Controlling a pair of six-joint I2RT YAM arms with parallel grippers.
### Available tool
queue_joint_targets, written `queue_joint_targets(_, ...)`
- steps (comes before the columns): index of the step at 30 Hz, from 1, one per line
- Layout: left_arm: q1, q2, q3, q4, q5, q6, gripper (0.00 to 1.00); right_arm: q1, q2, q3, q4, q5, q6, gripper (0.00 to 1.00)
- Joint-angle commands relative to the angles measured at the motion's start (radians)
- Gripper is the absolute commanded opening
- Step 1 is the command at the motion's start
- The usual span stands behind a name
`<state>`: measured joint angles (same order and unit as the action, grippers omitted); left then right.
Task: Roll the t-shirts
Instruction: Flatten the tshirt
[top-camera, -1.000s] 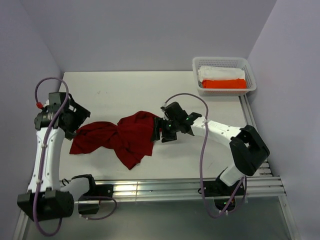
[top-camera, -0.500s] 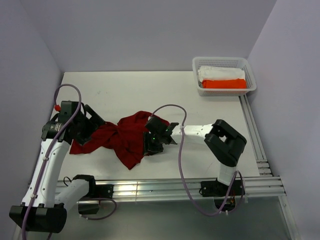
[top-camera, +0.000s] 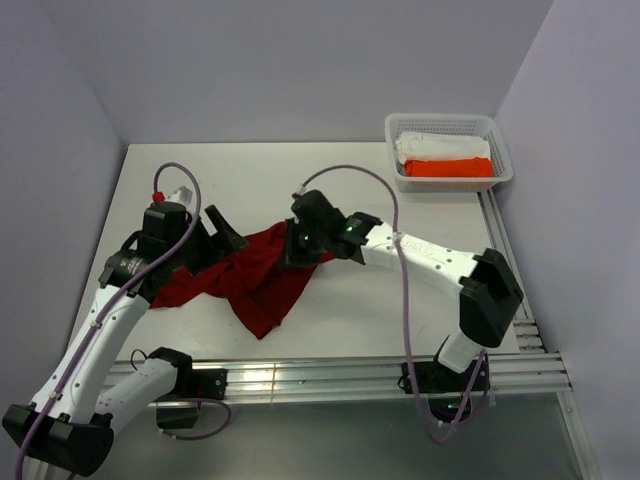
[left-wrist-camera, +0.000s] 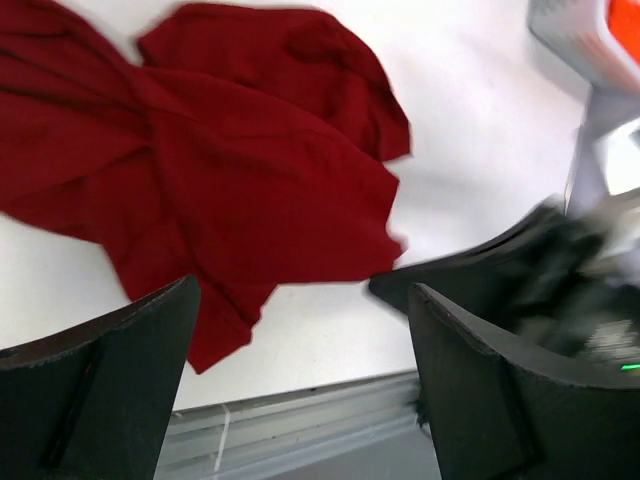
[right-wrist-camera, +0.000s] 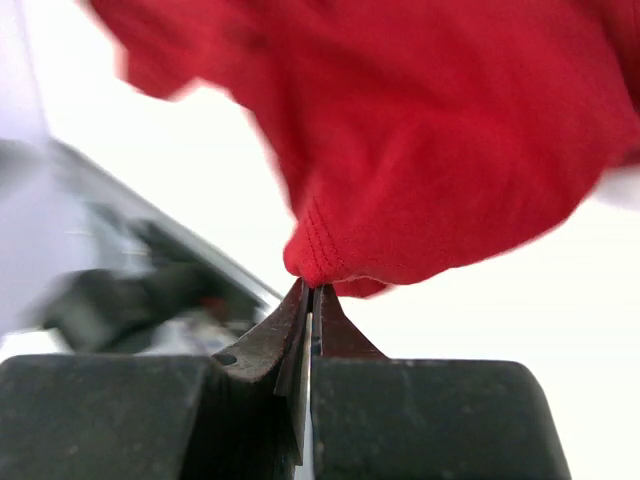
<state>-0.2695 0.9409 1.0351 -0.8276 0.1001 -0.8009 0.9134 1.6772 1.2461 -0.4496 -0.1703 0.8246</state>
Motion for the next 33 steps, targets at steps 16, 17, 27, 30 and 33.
queue_joint_targets(16,-0.246,-0.099,-0.152,0.458,-0.017,0.172,0.86,-0.116,-0.100,0.240,-0.123,-0.162,-0.064,0.00)
queue_joint_targets(17,-0.249,-0.102,-0.153,0.461,-0.031,0.196,0.85,-0.117,-0.099,0.245,-0.124,-0.169,-0.064,0.00)
queue_joint_targets(27,-0.280,-0.128,-0.239,0.519,-0.077,0.347,0.81,-0.159,-0.085,0.288,-0.150,-0.219,-0.084,0.00)
queue_joint_targets(30,-0.287,-0.120,-0.227,0.472,-0.181,0.362,0.81,-0.185,-0.067,0.338,-0.176,-0.227,-0.099,0.00)
queue_joint_targets(33,-0.289,-0.154,-0.231,0.472,-0.237,0.342,0.82,-0.232,-0.045,0.409,-0.202,-0.233,-0.110,0.00)
